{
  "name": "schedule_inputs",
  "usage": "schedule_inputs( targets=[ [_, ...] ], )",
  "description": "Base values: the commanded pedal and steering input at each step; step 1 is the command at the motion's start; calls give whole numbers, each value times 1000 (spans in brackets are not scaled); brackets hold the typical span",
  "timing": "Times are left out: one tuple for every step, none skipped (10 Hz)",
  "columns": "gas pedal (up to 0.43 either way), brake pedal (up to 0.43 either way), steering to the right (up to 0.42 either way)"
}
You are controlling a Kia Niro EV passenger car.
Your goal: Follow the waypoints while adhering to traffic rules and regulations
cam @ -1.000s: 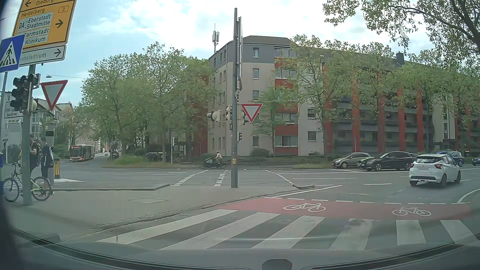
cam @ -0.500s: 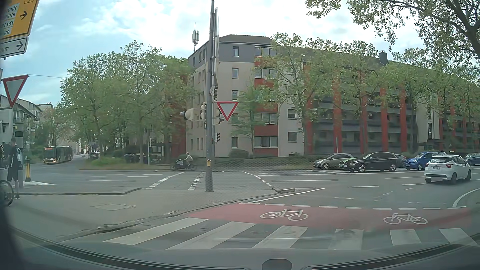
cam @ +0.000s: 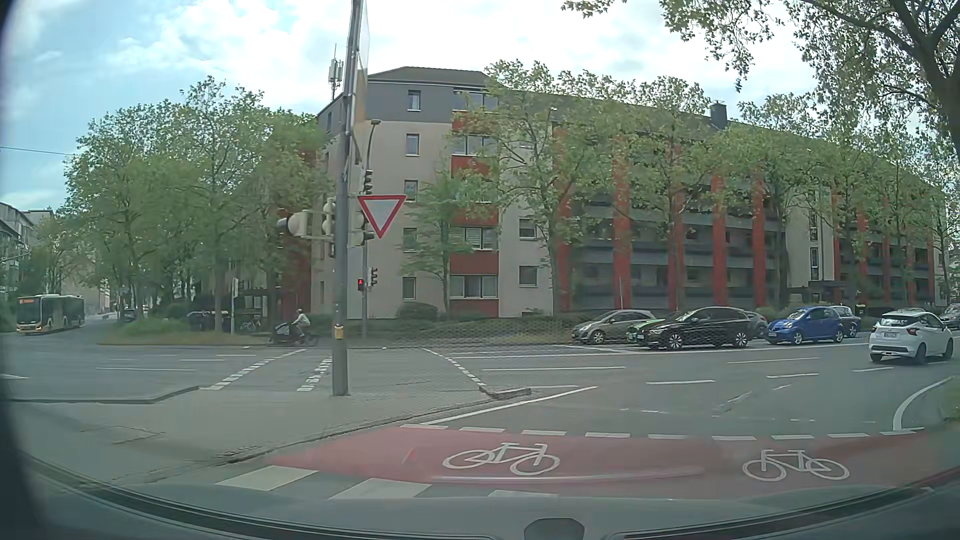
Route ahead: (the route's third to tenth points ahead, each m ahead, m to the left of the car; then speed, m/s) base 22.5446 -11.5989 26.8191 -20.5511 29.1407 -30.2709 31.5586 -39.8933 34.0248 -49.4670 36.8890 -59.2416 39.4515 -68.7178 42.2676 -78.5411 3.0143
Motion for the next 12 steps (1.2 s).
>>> schedule_inputs(
  targets=[
    [319, 24, 332],
    [287, 24, 332],
    [268, 24, 330],
    [248, 30, 328],
    [248, 24, 322],
    [157, 24, 316],
    [0, 24, 310],
    [0, 30, 304],
    [0, 30, 296],
    [0, 24, 287],
    [0, 24, 280],
    [87, 24, 269]
  ],
)
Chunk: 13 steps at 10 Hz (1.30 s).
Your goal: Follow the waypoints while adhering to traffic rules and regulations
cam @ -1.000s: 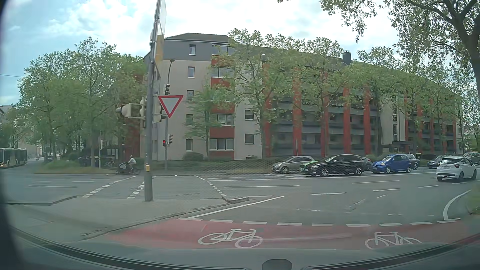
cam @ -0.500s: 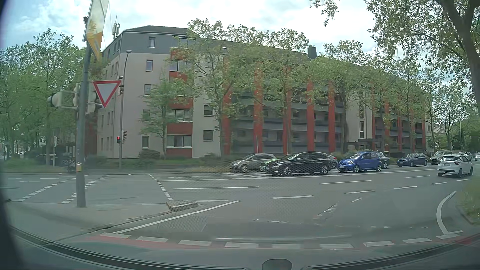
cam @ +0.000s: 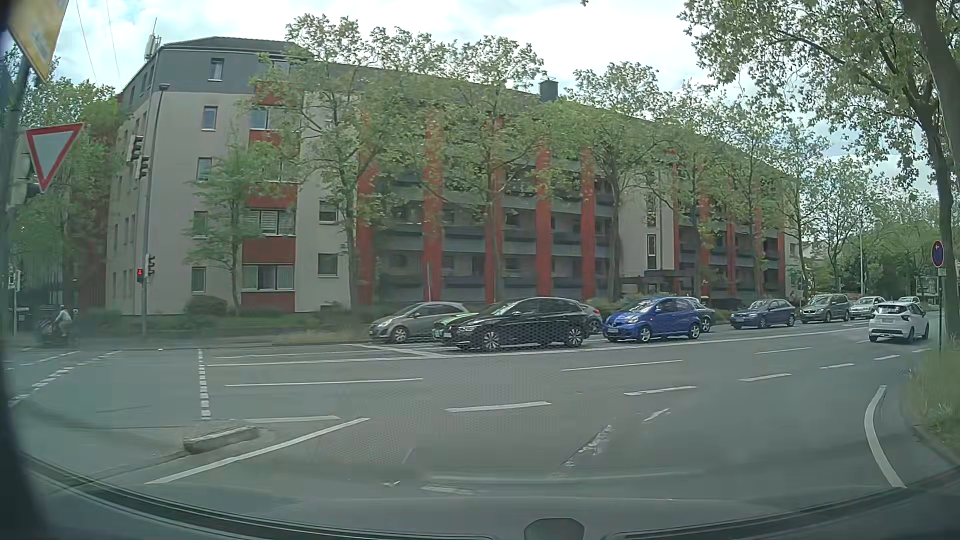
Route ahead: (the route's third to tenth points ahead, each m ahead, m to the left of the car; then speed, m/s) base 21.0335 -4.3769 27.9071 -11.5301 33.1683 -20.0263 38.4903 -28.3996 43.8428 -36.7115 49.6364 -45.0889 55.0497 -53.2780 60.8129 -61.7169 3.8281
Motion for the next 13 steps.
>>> schedule_inputs(
  targets=[
    [150, 24, 259],
    [169, 24, 252],
    [197, 30, 247],
    [220, 24, 248],
    [228, 24, 248],
    [228, 24, 248],
    [228, 24, 246],
    [228, 24, 243],
    [220, 30, 237],
    [220, 24, 233],
    [220, 24, 230],
    [220, 24, 230],
    [220, 24, 229]
  ],
)
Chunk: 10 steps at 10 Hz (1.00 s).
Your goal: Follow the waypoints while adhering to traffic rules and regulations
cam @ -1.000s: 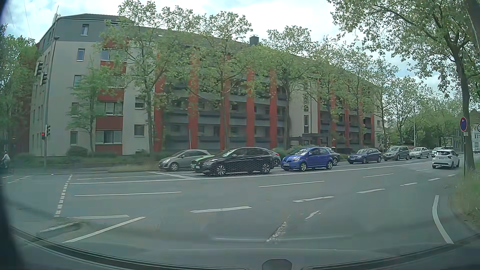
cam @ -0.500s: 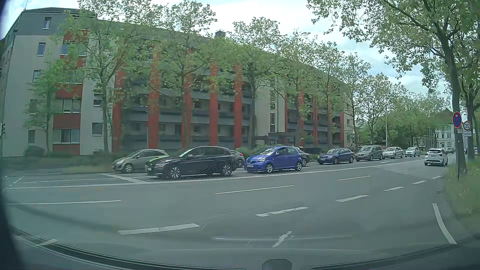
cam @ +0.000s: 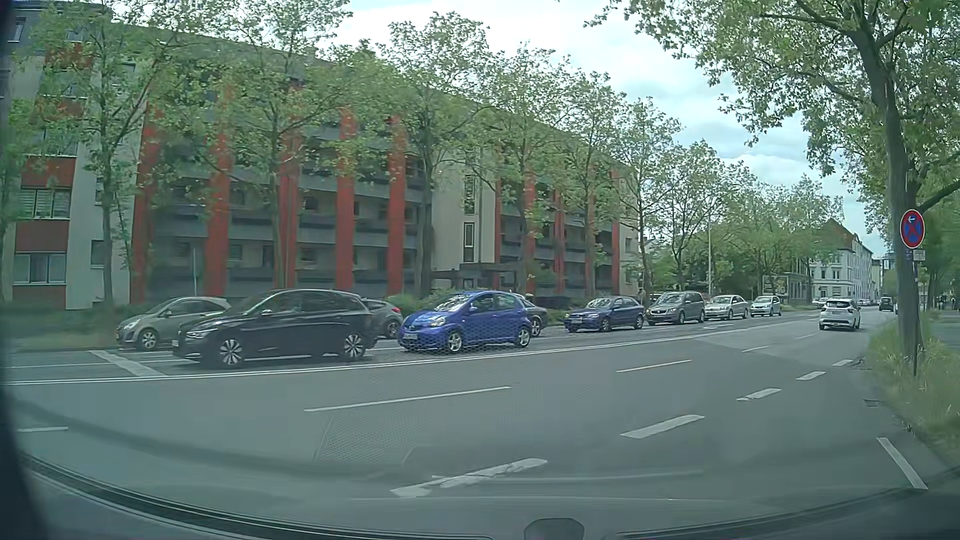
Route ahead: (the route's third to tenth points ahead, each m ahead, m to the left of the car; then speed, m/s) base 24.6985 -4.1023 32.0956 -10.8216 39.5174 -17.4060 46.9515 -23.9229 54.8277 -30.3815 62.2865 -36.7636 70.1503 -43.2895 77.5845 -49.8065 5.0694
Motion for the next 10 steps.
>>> schedule_inputs(
  targets=[
    [209, 24, 226],
    [209, 24, 225],
    [197, 24, 224],
    [189, 24, 224],
    [189, 24, 224],
    [189, 24, 225],
    [189, 24, 231],
    [189, 24, 240],
    [177, 24, 247],
    [169, 24, 247]
  ],
)
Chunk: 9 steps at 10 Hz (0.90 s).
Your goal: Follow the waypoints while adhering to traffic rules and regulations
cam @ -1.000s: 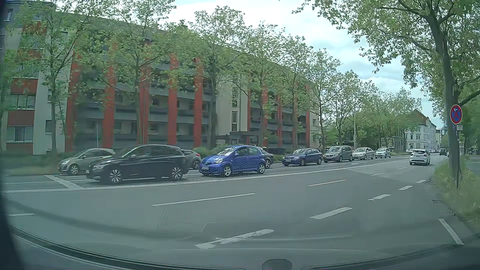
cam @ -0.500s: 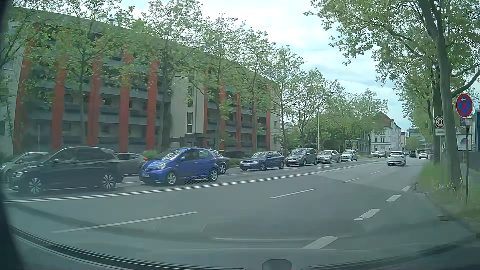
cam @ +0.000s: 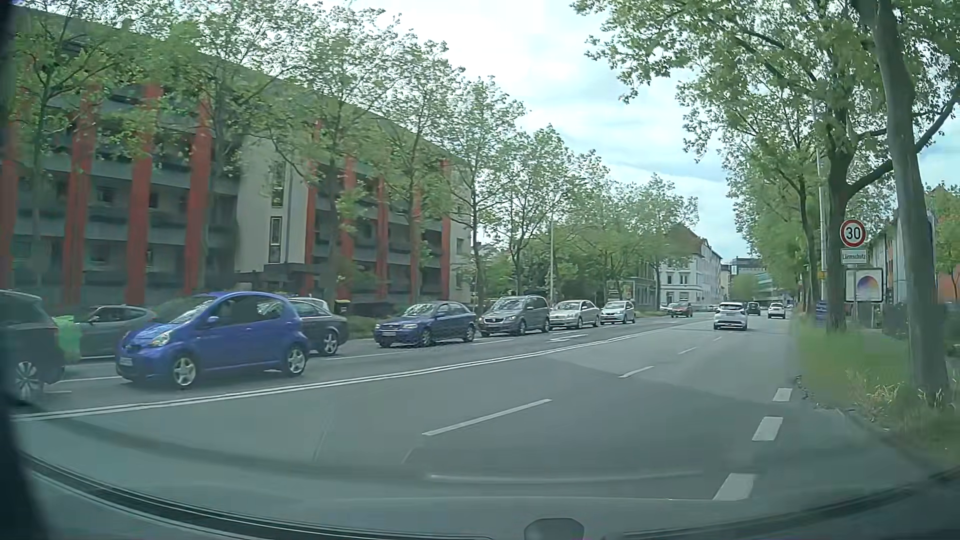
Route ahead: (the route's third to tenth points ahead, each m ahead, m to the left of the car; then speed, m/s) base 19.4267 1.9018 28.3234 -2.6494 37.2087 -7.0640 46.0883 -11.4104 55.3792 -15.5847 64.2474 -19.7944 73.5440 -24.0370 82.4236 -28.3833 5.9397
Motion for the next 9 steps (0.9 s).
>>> schedule_inputs(
  targets=[
    [138, 24, 246],
    [138, 24, 246],
    [138, 24, 244],
    [130, 30, 243],
    [130, 24, 242],
    [130, 24, 240],
    [130, 24, 238],
    [130, 30, 233],
    [130, 24, 219]
  ],
)
